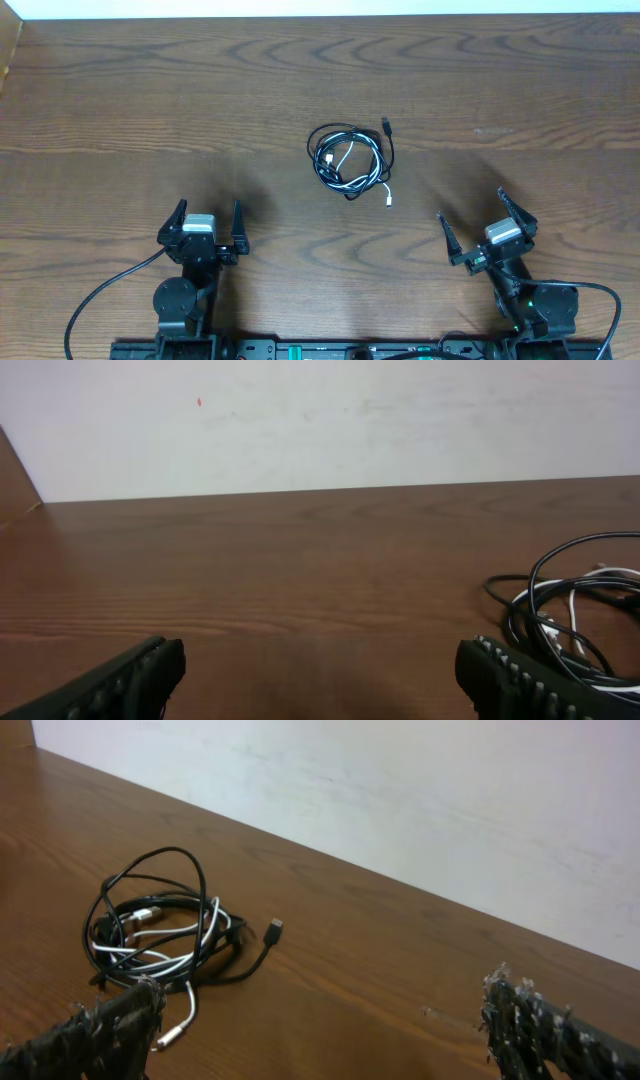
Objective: Untangle cables
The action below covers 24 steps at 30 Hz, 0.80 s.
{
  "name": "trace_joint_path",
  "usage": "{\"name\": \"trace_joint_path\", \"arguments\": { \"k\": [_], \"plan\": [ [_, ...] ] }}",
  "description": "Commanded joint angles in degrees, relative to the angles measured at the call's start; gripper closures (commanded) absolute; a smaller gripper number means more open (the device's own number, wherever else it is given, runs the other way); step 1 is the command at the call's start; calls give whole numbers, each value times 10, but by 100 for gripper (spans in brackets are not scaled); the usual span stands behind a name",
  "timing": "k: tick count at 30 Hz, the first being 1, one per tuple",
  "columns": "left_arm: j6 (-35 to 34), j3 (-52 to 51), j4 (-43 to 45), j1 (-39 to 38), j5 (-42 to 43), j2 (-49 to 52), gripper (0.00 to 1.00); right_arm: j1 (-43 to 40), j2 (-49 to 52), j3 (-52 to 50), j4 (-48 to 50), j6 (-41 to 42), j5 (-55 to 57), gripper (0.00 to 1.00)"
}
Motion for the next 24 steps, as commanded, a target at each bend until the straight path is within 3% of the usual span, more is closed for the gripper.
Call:
{"name": "trace_joint_path", "arguments": {
  "k": [1, 24],
  "plan": [
    [7, -6, -24, -1, 3, 0, 8, 3, -4, -1, -2, 9, -5, 1],
    [14, -6, -23, -1, -3, 0, 8, 3, -4, -1, 3, 9, -3, 1]
  ]
}}
